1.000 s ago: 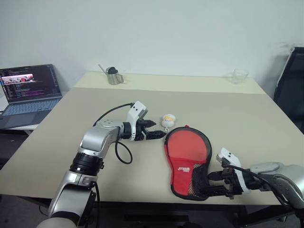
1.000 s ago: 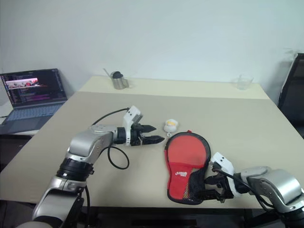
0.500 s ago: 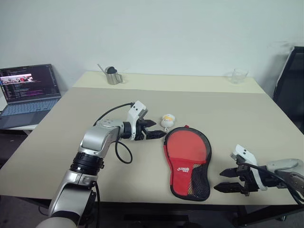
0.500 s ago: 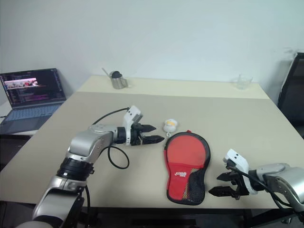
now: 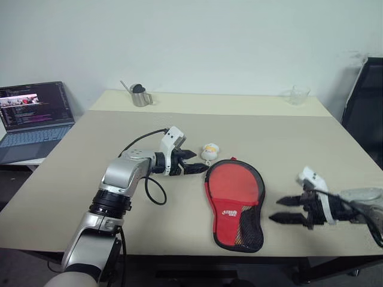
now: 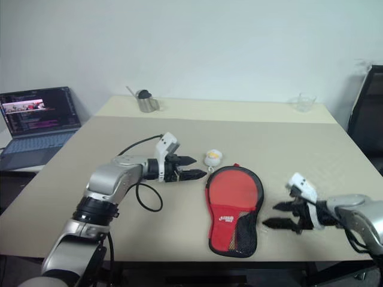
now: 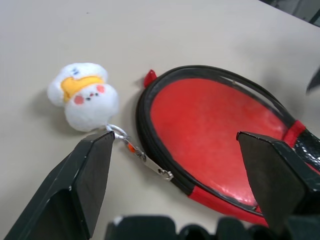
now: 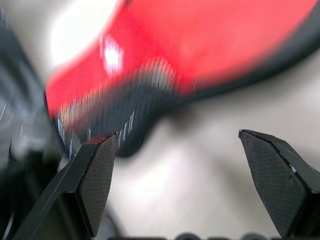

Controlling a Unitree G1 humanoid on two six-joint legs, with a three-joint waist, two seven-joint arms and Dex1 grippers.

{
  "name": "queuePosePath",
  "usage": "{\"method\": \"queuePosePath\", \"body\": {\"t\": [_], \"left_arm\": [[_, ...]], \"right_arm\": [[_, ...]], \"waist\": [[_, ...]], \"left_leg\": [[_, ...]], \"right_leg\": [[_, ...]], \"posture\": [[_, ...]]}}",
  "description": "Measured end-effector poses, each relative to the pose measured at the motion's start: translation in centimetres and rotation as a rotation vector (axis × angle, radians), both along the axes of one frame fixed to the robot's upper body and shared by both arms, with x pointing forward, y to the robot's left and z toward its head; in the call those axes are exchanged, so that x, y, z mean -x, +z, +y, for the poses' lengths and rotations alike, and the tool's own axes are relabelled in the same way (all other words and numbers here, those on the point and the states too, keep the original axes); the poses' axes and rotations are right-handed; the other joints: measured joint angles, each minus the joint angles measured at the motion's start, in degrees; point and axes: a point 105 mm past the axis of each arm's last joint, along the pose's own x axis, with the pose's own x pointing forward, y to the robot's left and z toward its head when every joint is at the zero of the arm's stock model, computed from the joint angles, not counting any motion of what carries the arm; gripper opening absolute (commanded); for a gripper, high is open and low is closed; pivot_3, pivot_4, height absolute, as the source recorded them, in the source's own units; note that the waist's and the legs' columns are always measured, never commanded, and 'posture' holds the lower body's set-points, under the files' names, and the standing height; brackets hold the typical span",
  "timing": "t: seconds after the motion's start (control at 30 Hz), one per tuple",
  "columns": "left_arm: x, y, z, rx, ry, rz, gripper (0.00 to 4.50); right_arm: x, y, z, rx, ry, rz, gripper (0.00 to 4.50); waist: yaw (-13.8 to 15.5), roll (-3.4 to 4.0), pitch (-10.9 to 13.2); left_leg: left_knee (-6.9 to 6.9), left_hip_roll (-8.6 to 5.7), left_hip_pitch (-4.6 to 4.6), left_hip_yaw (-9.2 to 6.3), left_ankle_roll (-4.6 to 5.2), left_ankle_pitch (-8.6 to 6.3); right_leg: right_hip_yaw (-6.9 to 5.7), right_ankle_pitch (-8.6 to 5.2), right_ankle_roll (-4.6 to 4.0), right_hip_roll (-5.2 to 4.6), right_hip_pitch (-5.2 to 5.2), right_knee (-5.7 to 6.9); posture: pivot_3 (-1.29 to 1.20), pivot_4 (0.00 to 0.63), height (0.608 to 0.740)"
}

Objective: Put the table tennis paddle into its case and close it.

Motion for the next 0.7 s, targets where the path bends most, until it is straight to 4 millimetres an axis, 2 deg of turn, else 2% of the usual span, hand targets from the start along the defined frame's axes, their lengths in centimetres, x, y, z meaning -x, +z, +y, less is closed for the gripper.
{"method": "queuePosePath", "body": {"t": [0.07, 0.23, 0.3, 0.37, 0.47, 0.7], "left_arm": [[-0.4, 0.0, 0.1, 0.000, 0.022, -0.006, 4.29], [-3.0, 0.2, 0.1, 0.013, 0.169, -0.012, 4.29], [-4.2, 0.7, 0.1, 0.018, 0.230, -0.023, 4.29], [-5.2, 0.8, 0.1, 0.012, 0.285, -0.022, 4.29], [-5.9, 0.4, -0.9, 0.012, 0.306, -0.003, 4.29], [-6.2, 0.0, -3.2, 0.017, 0.289, 0.031, 4.29]], "right_arm": [[-1.4, 1.3, 0.8, -0.049, -0.030, -0.071, 4.26], [-4.4, 1.5, 3.8, -0.142, -0.130, -0.176, 4.26], [-5.5, 0.6, 5.3, -0.150, -0.172, -0.204, 4.26], [-6.4, -1.1, 7.1, -0.145, -0.207, -0.218, 4.26], [-7.0, -3.2, 9.2, -0.133, -0.224, -0.231, 4.26], [-7.4, -5.5, 10.8, -0.112, -0.260, -0.297, 4.26]], "waist": [[0.1, 0.00, 0.0], [0.1, 0.00, 0.0], [0.1, 0.00, 0.0], [0.1, 0.00, 0.0], [0.1, 0.00, 0.0], [0.0, 0.00, 0.0]], "left_leg": [[-0.03, 0.01, 0.00, -0.02, 0.00, 0.00], [0.02, -0.05, -0.26, 0.01, 0.01, 0.01], [0.07, -0.07, -0.44, 0.03, 0.01, 0.01], [0.05, -0.09, -0.48, 0.08, 0.01, 0.01], [0.06, -0.11, -0.65, 0.11, 0.01, 0.01], [0.09, -0.11, -0.65, 0.11, 0.01, 0.01]], "right_leg": [[0.00, 0.00, -0.01, 0.00, 0.00, 0.00], [0.02, 0.02, 0.04, 0.00, -0.19, 0.03], [0.02, 0.04, 0.06, 0.05, -0.37, 0.09], [0.03, 0.04, 0.06, 0.07, -0.43, 0.11], [0.00, 0.04, 0.06, 0.08, -0.58, 0.11], [-0.01, 0.04, 0.06, 0.08, -0.58, 0.13]], "posture": [[0.00, 0.150, 0.740], [0.00, 0.150, 0.740], [0.00, 0.150, 0.740], [0.00, 0.150, 0.740], [0.00, 0.150, 0.740], [0.00, 0.150, 0.740]]}}
